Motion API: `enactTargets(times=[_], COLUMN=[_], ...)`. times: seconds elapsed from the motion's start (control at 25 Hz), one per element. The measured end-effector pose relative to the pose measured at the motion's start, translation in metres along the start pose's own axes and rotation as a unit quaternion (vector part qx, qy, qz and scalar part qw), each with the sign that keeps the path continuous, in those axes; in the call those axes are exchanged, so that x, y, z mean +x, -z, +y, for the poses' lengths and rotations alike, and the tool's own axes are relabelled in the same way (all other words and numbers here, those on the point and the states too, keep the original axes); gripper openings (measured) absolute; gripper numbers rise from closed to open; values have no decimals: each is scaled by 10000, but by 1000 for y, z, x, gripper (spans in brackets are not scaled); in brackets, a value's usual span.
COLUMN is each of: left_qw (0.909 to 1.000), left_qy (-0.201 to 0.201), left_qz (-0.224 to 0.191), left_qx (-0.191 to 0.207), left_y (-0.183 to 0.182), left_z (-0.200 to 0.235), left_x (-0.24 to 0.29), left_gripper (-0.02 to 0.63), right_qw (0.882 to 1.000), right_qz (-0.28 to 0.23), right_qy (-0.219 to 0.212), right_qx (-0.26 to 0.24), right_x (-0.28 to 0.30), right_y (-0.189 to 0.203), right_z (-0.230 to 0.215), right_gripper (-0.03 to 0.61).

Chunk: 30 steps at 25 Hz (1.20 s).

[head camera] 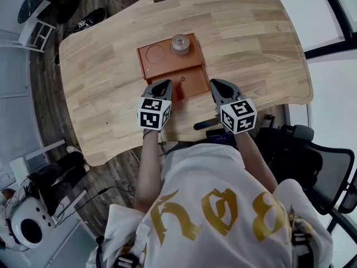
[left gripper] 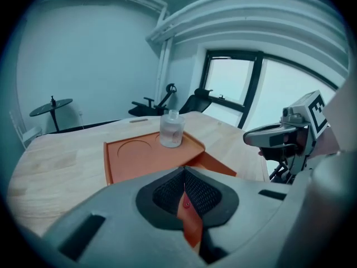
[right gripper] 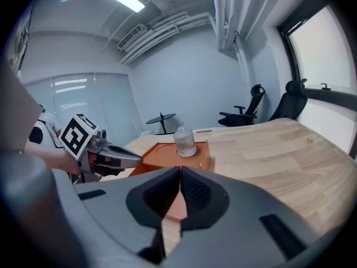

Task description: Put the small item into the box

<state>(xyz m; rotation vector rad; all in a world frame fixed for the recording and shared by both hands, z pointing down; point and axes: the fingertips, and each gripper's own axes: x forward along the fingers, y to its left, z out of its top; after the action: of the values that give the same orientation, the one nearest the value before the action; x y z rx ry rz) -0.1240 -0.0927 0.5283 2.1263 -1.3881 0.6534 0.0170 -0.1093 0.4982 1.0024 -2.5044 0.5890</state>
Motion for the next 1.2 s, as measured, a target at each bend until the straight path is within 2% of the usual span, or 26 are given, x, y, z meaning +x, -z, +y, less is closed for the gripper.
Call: enactTargets(times=[0.12,0.4,0.76,0.92,1.08,1.2], left_qw=[9994,9929,9806,9770,9740,9730], left_qy=[103,214,0,-147,-292,-388], left_qz=[-319,-998,-1937,-2109,-2222,-2265], left_qx=[-56,-610,-297,-289,-339,-208], left_y=[-12,-34,-68,-74,-71,-69], left_z=[-4,-16,-38,-37,-39,-44], left_x=[-15,-49,-98,-114,-124,-132], left_gripper=[11,9,10,10,9,10], right_qw=[9999,9988,9926,9909,9882,9873], right_qz=[-126,-468,-971,-1128,-1299,-1377], right_qy=[-18,127,603,375,421,463], right_qx=[-48,-105,-411,-631,-687,-641], right_x=[-5,-22,-57,-68,-76,-80], right_y=[-8,-28,-58,-69,-78,-78], right_z=[6,17,23,39,46,49], right_gripper=[13,12,12,12,12,12])
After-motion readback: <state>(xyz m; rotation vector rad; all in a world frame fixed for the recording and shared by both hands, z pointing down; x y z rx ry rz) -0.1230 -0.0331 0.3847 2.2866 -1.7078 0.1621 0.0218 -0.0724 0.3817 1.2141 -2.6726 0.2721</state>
